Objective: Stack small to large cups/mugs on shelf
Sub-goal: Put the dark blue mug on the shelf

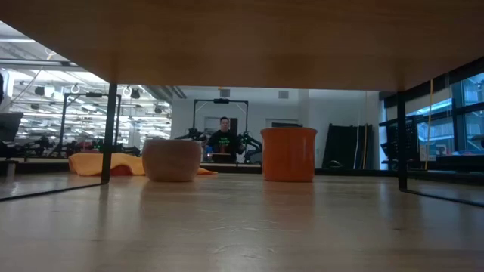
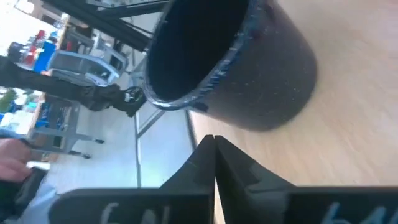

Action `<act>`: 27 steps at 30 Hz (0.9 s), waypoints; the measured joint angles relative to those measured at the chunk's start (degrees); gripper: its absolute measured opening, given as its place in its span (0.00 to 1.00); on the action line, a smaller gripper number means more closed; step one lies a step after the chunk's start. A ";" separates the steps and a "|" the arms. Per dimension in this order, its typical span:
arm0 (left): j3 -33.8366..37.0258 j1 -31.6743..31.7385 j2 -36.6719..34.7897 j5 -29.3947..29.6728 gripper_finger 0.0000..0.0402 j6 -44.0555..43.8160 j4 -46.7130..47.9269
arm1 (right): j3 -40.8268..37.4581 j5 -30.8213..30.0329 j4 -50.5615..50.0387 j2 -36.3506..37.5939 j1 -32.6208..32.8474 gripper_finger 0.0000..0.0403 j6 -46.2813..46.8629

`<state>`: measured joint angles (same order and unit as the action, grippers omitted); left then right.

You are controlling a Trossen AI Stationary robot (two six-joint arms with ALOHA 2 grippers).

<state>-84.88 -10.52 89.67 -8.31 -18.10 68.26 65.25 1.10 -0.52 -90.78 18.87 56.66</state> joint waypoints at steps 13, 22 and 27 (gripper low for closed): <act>0.00 0.00 0.00 -1.59 0.01 -0.84 -5.41 | -0.02 -3.93 -0.60 0.28 -1.47 0.01 -0.53; 0.00 1.93 0.00 -3.00 0.01 0.56 -8.68 | -0.02 -3.10 -2.56 0.28 -1.79 0.01 -0.43; -0.02 4.75 0.00 0.70 0.00 3.98 -2.00 | -0.02 -9.46 -5.79 1.13 -1.82 0.01 -2.42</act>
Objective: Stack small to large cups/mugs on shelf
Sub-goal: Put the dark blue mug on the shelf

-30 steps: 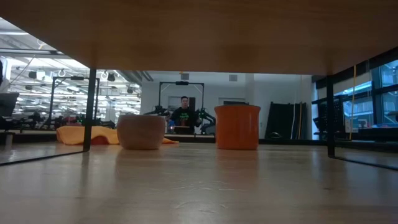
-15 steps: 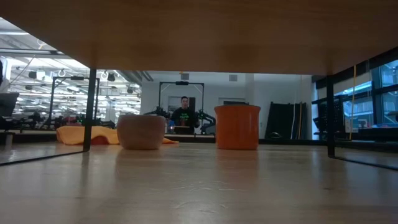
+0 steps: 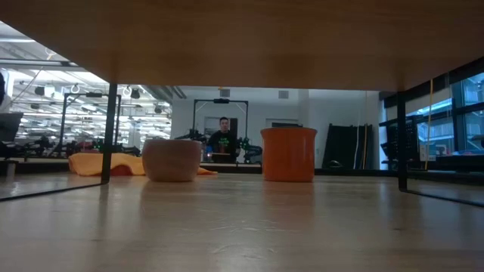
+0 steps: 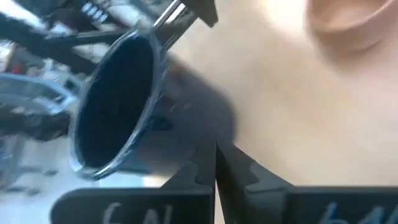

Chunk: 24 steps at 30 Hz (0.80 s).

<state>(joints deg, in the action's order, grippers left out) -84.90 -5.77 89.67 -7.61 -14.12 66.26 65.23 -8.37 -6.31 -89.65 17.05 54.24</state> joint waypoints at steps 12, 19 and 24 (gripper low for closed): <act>0.07 -4.86 -6.14 5.77 0.01 -4.23 11.83 | 6.20 -10.84 -14.27 3.78 -0.28 0.01 -4.42; 0.00 -10.40 -5.56 5.88 0.01 -9.57 5.49 | 8.89 -7.96 -20.75 3.78 -0.26 0.01 -3.78; 0.02 -12.42 -3.50 6.13 0.00 -11.01 6.48 | 10.51 -7.99 -23.90 3.75 -0.26 0.01 -3.51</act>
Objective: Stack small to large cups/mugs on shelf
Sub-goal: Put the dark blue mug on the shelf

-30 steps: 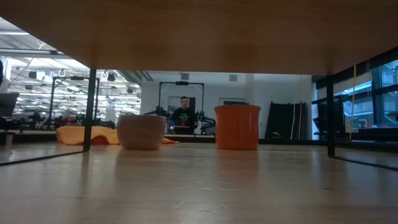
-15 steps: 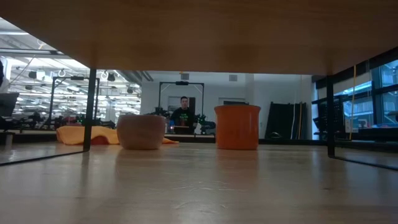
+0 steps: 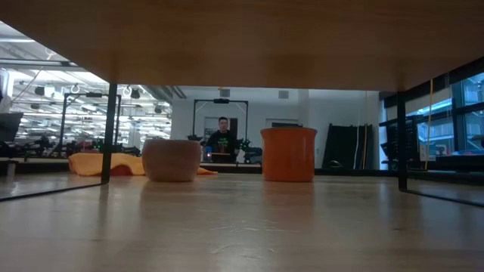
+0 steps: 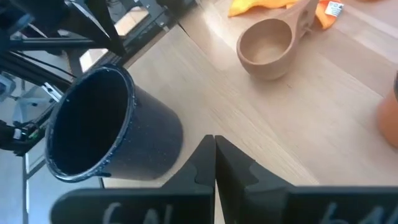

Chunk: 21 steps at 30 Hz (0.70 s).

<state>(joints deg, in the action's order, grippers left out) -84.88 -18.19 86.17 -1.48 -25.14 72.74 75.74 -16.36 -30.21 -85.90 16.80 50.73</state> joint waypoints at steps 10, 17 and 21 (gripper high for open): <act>0.02 -3.26 0.41 -1.17 0.00 -3.33 -3.19 | 0.90 0.47 -3.42 -0.03 0.35 0.01 1.59; 0.02 -3.63 0.63 -1.12 0.00 -3.44 -5.72 | 0.88 0.48 -5.32 -0.03 0.33 0.01 2.81; 0.02 -3.39 0.63 -0.85 0.00 -1.96 -8.85 | 0.88 0.50 -5.33 -0.03 0.33 0.01 2.98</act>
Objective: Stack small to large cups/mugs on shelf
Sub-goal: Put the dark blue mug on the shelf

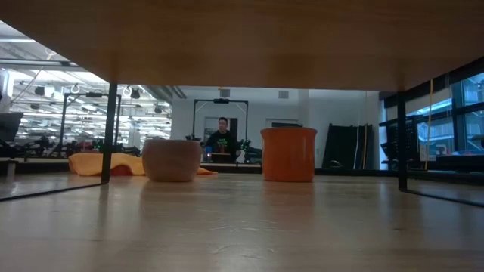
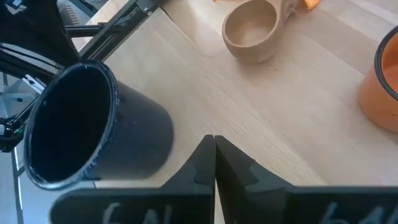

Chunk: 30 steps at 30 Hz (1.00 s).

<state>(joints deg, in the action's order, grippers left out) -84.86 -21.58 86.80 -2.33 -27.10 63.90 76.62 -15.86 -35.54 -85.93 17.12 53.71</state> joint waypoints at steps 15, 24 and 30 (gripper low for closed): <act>-0.02 0.76 0.17 -0.63 0.00 3.25 -4.70 | 0.00 0.00 0.01 0.00 0.24 0.01 0.28; 0.03 2.07 1.22 -1.70 0.00 5.12 -5.08 | -0.04 -0.02 -1.25 0.00 2.11 0.01 2.73; 0.00 2.57 1.39 -0.60 0.00 5.39 -1.72 | -0.04 -0.04 -3.07 -0.02 2.93 0.01 3.85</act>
<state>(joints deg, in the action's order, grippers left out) -84.86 -19.01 88.19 -2.93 -21.71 62.18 76.58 -15.90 -38.61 -85.95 20.05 57.56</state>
